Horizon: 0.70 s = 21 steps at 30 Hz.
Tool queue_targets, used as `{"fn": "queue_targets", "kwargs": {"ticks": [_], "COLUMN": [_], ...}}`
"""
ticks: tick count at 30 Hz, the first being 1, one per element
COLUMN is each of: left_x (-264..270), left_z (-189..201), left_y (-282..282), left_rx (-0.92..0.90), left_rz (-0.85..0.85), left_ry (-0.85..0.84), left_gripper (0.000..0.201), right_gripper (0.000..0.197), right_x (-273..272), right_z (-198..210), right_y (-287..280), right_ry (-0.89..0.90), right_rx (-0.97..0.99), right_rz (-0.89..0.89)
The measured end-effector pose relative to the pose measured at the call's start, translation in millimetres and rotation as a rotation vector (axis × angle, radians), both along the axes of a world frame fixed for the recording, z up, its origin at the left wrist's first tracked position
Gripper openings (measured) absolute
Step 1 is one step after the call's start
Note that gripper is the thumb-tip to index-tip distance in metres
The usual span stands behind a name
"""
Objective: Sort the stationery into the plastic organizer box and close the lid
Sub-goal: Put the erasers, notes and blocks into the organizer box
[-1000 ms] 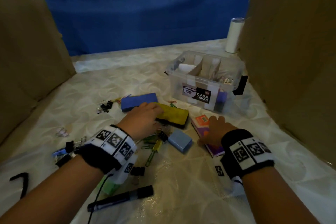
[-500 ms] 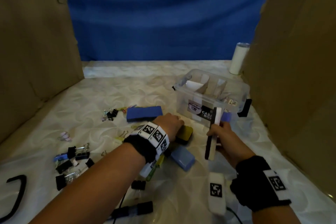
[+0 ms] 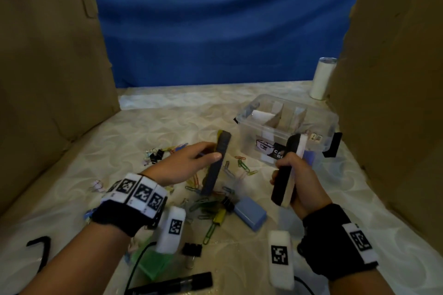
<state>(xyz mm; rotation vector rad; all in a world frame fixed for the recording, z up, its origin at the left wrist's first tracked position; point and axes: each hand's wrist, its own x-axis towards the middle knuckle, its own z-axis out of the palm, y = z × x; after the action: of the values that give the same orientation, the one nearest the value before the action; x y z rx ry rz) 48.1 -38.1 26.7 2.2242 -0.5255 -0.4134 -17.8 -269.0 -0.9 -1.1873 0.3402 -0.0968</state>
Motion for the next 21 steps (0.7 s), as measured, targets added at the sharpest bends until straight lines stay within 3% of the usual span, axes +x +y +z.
{"fn": "queue_targets", "kwargs": {"ticks": [2, 5, 11, 15, 19, 21], "left_x": [-4.4, -10.6, -14.8, -14.3, -14.1, -12.3], "left_z": [-1.9, -5.2, -12.4, -14.3, -15.5, -14.0], "left_y": [11.8, 21.8, 45.0, 48.6, 47.7, 47.1], "left_rx": [-0.129, -0.297, -0.513, -0.601, -0.610, -0.621], "left_rz": [0.072, 0.158, 0.344, 0.411, 0.406, 0.433], "left_ry": [0.089, 0.177, 0.286, 0.308, 0.334, 0.323], "left_gripper": [0.050, 0.023, 0.026, 0.030, 0.037, 0.035], "right_gripper": [0.017, 0.011, 0.012, 0.033, 0.078, 0.091], "right_x": [3.2, 3.9, -5.5, -0.5, 13.6, 13.9], "right_z": [1.6, 4.4, 12.5, 19.0, 21.5, 20.4], "right_y": [9.6, 25.6, 65.2, 91.4, 114.0, 121.2], "right_ry": [-0.020, -0.047, -0.244, -0.348, -0.389, -0.358], "right_rx": [-0.032, -0.147, -0.548, -0.787, -0.975, -1.103], "right_rz": [0.002, 0.056, 0.309, 0.467, 0.641, 0.736]}}
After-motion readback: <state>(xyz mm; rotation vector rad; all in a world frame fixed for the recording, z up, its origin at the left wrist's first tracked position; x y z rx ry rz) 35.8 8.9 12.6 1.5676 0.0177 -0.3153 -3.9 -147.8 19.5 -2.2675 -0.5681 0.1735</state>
